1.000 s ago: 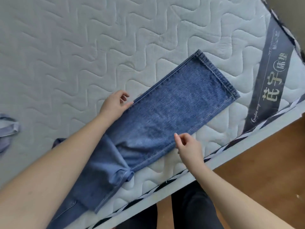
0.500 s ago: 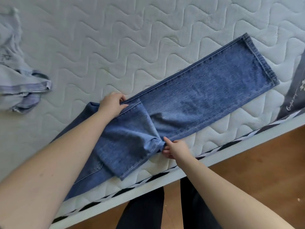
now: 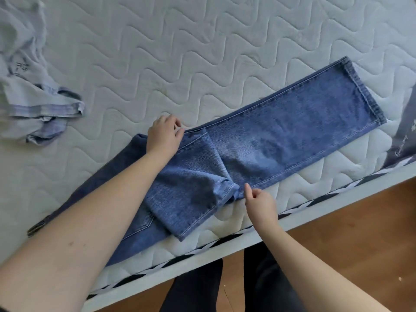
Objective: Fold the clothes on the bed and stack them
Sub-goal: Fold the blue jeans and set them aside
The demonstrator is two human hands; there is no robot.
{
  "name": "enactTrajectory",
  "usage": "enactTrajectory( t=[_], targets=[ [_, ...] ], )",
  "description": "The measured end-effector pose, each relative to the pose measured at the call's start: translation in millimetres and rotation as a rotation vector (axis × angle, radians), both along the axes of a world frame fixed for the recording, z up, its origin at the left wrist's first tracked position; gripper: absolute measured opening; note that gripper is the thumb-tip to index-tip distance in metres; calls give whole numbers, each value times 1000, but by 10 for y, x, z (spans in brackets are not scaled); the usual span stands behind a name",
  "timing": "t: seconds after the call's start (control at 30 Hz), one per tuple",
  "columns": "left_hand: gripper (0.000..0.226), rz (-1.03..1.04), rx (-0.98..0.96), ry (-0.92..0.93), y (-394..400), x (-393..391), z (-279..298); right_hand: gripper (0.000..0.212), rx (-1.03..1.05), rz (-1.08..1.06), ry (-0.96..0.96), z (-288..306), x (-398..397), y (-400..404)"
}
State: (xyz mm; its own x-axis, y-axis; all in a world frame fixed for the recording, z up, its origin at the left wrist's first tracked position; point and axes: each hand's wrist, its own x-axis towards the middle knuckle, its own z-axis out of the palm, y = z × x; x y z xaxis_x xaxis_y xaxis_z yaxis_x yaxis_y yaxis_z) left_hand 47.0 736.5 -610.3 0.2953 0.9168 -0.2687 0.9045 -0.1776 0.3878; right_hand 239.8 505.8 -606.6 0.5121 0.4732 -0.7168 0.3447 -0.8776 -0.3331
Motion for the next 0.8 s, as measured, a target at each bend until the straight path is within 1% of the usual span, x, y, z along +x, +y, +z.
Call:
enactTrajectory(
  t=[0.03, 0.1, 0.17, 0.2, 0.27, 0.33, 0.4, 0.43, 0.5, 0.53, 0.63, 0.7, 0.73, 0.8],
  targets=[
    [13, 16, 18, -38, -82, -86, 44, 48, 104, 36, -50, 51, -48, -8],
    [17, 51, 13, -64, -293, -295, 106, 30, 382, 187, -75, 160, -188, 8],
    [22, 68, -45, -5, -514, -521, 120, 8, 613, 407, -143, 199, -345, 31],
    [27, 65, -82, 48, -615, -627, 119, 16, 674, 508, -206, 198, -436, 36],
    [44, 77, -116, 156, -793, -825, 101, 39, 718, 682, -277, 161, -575, 34],
    [55, 168, -123, 226, -930, -1006, 84, 56, 740, 886, -317, 129, -658, 6],
    [58, 299, -177, 263, -1013, -1152, 65, 63, 734, 1061, -377, 82, -676, -17],
    [56, 328, -206, 286, -1041, -1200, 61, 64, 729, 1114, -409, 63, -683, -19],
    [46, 327, -197, 302, -1059, -1238, 76, 61, 718, 1159, -455, 45, -711, 15],
    [39, 331, -170, 265, -1049, -1230, 101, 55, 721, 1151, -477, 39, -729, 54],
    [18, 345, -129, 54, -1027, -1175, 255, 25, 725, 1087, -522, 40, -751, 244],
    [11, 378, -141, -55, -1045, -1148, 424, 24, 725, 1025, -471, 47, -722, 338],
    [13, 402, -151, -114, -1064, -1141, 512, 26, 721, 984, -434, 61, -691, 364],
    [15, 474, -222, -318, -1112, -1126, 671, 30, 682, 891, -375, 112, -633, 380]
  ],
)
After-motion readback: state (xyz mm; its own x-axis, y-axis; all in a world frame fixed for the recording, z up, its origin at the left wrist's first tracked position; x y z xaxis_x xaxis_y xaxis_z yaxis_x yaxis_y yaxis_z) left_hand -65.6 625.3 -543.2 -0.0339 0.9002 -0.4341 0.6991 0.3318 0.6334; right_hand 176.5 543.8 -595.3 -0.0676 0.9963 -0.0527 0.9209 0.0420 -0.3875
